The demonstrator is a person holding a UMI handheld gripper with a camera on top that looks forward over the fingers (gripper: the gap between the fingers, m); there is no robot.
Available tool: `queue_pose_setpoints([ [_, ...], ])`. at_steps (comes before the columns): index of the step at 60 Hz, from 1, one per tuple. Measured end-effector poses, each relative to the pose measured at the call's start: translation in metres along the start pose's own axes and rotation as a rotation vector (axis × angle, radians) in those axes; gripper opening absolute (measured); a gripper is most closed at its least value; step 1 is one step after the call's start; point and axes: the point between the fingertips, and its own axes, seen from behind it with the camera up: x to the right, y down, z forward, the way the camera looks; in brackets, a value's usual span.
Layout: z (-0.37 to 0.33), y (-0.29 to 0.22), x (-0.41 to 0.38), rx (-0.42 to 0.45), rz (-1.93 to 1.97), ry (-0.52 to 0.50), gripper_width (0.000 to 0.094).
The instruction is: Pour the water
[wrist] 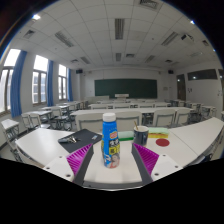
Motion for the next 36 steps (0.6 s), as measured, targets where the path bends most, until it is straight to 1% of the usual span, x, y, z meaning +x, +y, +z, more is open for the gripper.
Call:
queue_pose_setpoints([
  [1,-0.013,-0.004,-0.021,-0.013,0.004,0.01,0.0824],
  [4,0.024,0.008,0.002,-0.023,0.016,-0.005,0.0821],
  [7,0.046,0.011,0.004,-0.033,0.025,-0.019,0.0824],
  [10,0.067,0.01,0.005,-0.024,0.018,-0.025,0.0824],
  [19,0.118,0.015,0.005,-0.017,-0.055,0.026,0.0824],
  [24,0.134,0.021,-0.007,-0.012,-0.066,0.021,0.0813],
  [26,0.14,0.024,-0.009,-0.011,-0.069,0.019,0.0789],
  [28,0.144,0.027,-0.012,-0.017,-0.077,0.018,0.0734],
  [29,0.146,0.028,-0.005,-0.018,-0.082,0.016,0.068],
  [30,0.148,0.028,-0.004,-0.017,-0.09,0.028,0.0607],
  [34,0.153,0.026,-0.005,0.021,-0.105,0.055,0.0582],
  [36,0.154,0.026,-0.005,0.026,-0.093,0.056,0.0567],
])
